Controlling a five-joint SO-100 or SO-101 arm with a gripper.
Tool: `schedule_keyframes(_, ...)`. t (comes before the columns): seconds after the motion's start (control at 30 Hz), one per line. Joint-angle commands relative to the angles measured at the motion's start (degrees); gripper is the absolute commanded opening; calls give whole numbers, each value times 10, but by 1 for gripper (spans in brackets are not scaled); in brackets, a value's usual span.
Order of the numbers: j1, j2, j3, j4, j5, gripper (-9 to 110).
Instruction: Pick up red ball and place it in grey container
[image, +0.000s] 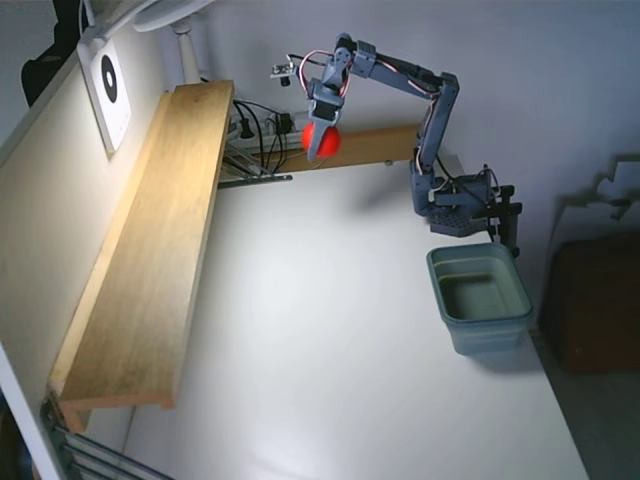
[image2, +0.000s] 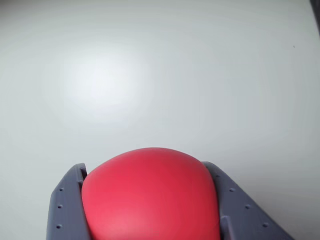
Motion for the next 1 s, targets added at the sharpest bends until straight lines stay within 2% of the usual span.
schedule_keyframes(0.0, -44, 4, -27, 13, 2, 23)
schedule_keyframes(0.97, -536, 4, -27, 13, 2, 23)
